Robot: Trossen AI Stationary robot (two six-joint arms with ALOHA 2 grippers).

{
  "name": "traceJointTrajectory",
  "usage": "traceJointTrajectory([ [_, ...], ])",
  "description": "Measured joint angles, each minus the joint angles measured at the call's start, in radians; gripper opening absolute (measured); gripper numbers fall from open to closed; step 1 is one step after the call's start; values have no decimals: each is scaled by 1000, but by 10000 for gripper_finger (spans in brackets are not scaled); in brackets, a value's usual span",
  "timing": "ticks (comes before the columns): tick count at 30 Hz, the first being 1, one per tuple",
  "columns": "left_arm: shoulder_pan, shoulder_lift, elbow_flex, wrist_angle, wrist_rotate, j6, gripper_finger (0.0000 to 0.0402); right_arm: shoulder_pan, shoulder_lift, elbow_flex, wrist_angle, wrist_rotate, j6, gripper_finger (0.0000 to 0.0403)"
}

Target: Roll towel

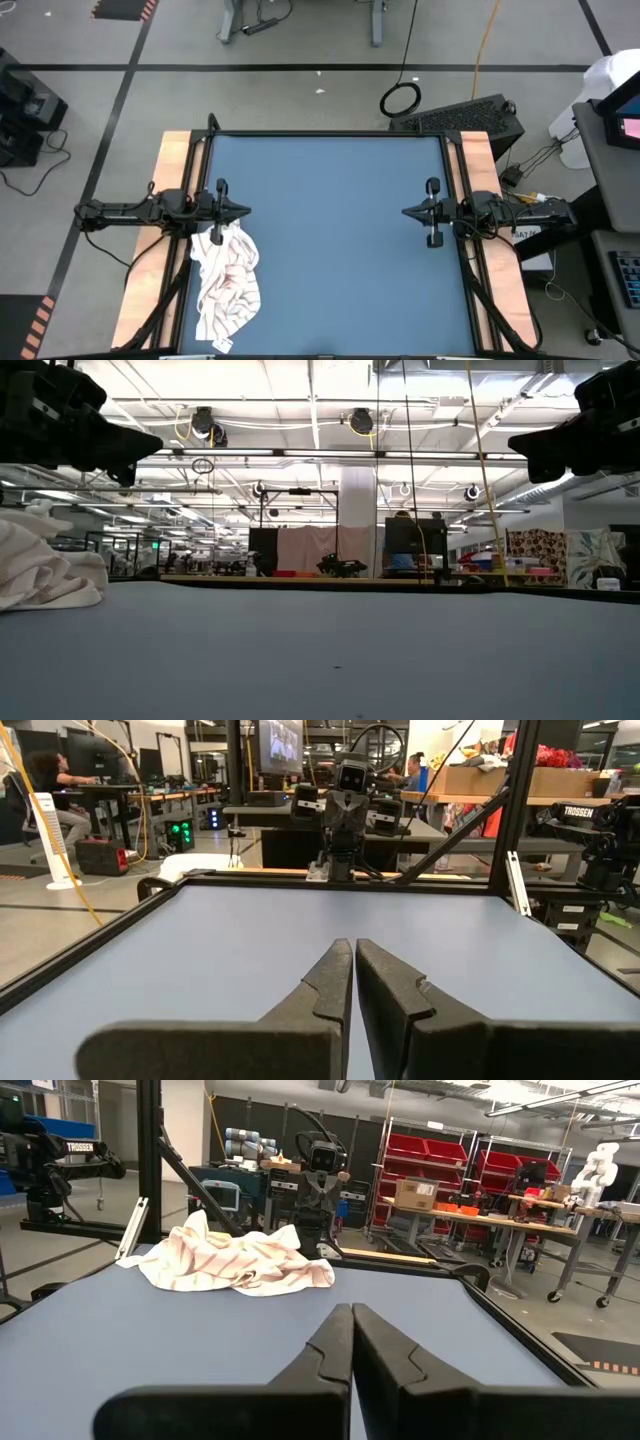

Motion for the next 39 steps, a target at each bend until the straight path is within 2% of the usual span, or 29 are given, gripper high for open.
traceJointTrajectory([
  [30,0,0,0,0,0,0,27,-1,2,1,-8,10,19,0],
  [35,0,0,0,1,0,0,27,0,26,84,-44,25,77,0],
  [39,0,0,0,1,0,0,27,0,92,216,-105,26,103,0],
])
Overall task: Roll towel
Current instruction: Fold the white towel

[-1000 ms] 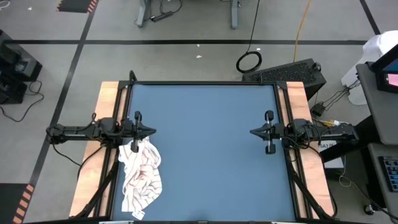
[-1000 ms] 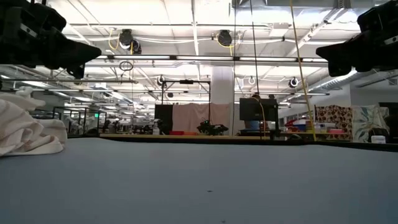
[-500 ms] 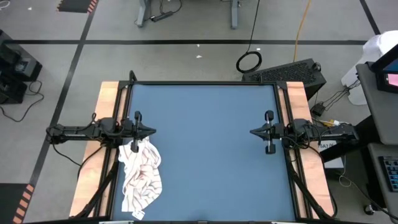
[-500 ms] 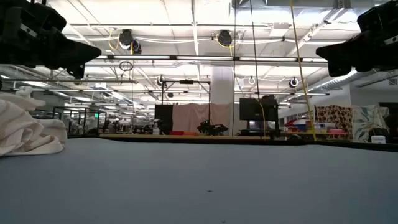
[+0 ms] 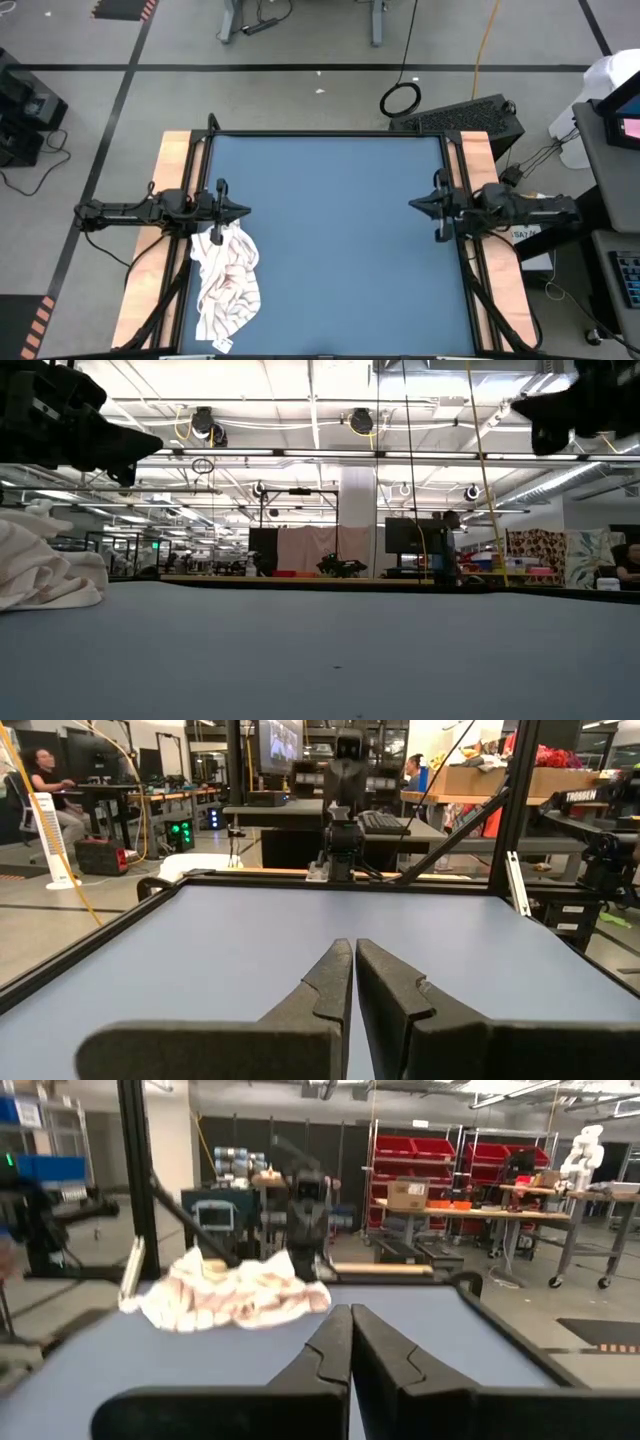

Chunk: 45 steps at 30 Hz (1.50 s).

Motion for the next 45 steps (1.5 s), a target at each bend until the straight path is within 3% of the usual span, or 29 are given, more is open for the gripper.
traceJointTrajectory([
  [9,0,0,0,5,-1,0,27,0,306,471,-290,2,74,0],
  [18,0,0,0,15,-9,0,27,0,634,820,-380,5,57,0],
  [25,0,2,28,64,-51,-85,27,0,824,855,-383,5,30,0],
  [35,0,34,222,44,-72,-73,27,0,1134,855,-402,3,46,0],
  [39,0,126,379,-90,-72,-79,27,0,1262,855,-350,4,43,0],
  [45,0,363,604,-280,-72,-103,27,3,1449,855,-193,-1,44,0],
])
